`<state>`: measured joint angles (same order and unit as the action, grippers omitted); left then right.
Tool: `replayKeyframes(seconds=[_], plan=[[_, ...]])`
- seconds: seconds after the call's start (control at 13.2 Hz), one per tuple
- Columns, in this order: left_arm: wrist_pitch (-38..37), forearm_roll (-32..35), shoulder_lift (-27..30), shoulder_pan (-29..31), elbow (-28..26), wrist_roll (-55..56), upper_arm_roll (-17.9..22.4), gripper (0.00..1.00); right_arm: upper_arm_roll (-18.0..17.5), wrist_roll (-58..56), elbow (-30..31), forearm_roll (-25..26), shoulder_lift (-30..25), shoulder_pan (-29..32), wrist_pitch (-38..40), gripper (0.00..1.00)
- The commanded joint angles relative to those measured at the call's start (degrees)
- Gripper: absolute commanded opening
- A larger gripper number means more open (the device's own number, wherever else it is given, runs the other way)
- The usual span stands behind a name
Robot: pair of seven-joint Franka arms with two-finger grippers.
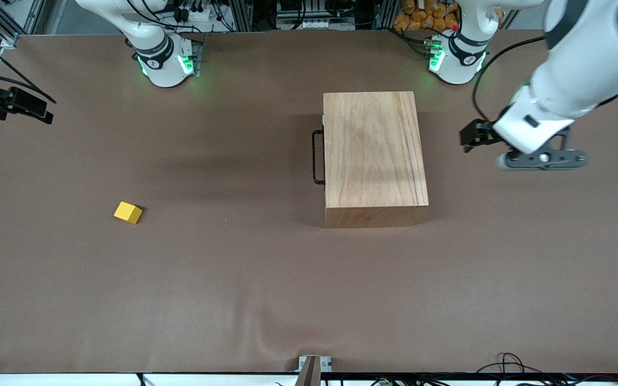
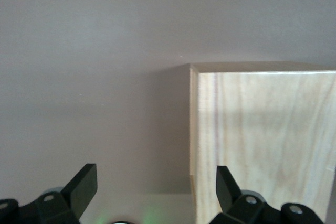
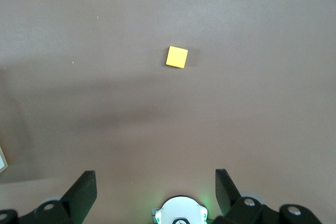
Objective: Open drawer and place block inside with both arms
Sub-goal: 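Move the left gripper over the wooden box toward the black drawer handle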
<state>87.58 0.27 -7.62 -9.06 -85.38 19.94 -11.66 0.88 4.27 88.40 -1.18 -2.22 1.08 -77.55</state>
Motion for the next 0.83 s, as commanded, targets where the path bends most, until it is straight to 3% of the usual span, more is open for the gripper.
replayKeyframes(seconds=[0.0,0.38,0.76], plan=[[-0.4,-0.6,-3.1,-3.6,4.1,6.0,-0.3,1.0,-0.4,0.4,1.7,-0.5,-2.8,-1.2,1.5,1.0],[1.4,-0.6,-8.5,-15.2,6.4,27.2,-0.3,1.0,-0.4,0.6,1.7,-0.6,-2.2,-4.9,-0.1,1.0],[7.4,-0.4,-12.3,-22.3,7.7,37.3,-0.2,1.0,-0.4,0.6,1.3,-0.5,-2.4,-6.4,-0.1,1.0]])
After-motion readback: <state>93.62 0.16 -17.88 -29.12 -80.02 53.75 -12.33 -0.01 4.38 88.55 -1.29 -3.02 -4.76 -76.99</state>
